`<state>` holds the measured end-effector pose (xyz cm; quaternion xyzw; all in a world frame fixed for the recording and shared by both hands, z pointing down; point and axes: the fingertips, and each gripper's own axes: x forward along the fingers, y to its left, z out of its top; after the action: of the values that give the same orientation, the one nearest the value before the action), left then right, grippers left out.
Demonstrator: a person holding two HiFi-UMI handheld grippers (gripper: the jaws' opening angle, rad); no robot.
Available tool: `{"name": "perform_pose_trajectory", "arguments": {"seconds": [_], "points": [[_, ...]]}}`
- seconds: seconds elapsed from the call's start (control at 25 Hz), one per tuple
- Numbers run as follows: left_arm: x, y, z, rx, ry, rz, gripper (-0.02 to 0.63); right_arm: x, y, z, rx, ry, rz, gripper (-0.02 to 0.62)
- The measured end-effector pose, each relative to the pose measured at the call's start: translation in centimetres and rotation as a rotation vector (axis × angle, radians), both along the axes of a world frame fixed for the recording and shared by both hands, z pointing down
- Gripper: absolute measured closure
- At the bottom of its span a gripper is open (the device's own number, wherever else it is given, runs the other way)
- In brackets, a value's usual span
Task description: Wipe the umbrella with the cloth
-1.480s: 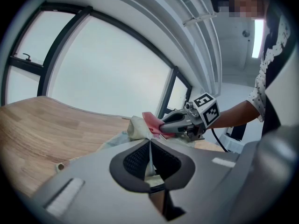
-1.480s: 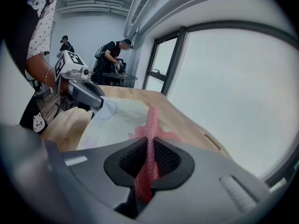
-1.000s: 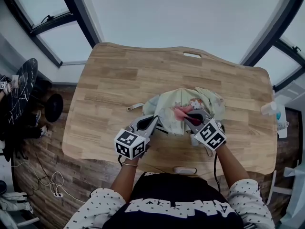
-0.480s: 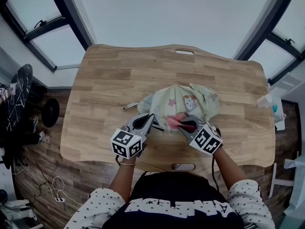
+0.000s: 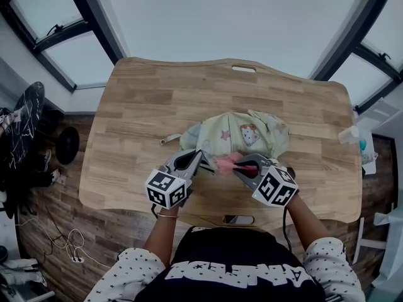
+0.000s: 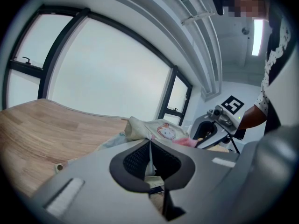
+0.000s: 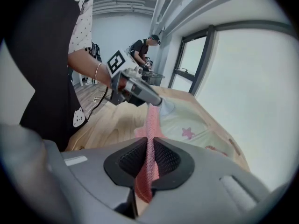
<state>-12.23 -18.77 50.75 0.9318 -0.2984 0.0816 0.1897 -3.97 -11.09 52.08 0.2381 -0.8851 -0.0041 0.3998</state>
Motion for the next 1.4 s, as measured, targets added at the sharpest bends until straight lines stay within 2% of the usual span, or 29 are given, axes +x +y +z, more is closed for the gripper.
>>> {"name": "perform_pose_trajectory", "arguments": {"seconds": [0.12,0.24,0.36,0.52,0.8,1.16,1.4], "points": [[0.1,0.1,-0.2,0.0,0.003,-0.012,0.603,1.5,-3.3,-3.2,0.073,-0.05,0.077,0.545],[0.3,0.3,-0.3,0.0,0.006,-0.024,0.603,3.8,-7.0,-4.8,0.14,-0.036,0.163,0.546],[0.5,0.8,-0.4,-0.001,0.007,-0.038,0.603,5.5,-9.7,-5.3,0.156,-0.01,0.215,0.545],[0.5,1.3,-0.6,0.0,0.006,-0.056,0.603,6.5,-11.2,-4.2,0.142,0.047,0.207,0.545],[0.4,1.4,-0.8,0.003,0.0,-0.09,0.603,7.5,-8.0,-0.7,0.063,0.103,0.139,0.545],[1.0,1.9,-1.1,0.007,-0.006,-0.11,0.603,8.8,-2.6,1.8,-0.025,0.085,0.128,0.546],[1.4,2.4,-1.4,0.016,-0.008,-0.107,0.603,8.9,-0.5,2.5,-0.047,0.063,0.122,0.546]]}}
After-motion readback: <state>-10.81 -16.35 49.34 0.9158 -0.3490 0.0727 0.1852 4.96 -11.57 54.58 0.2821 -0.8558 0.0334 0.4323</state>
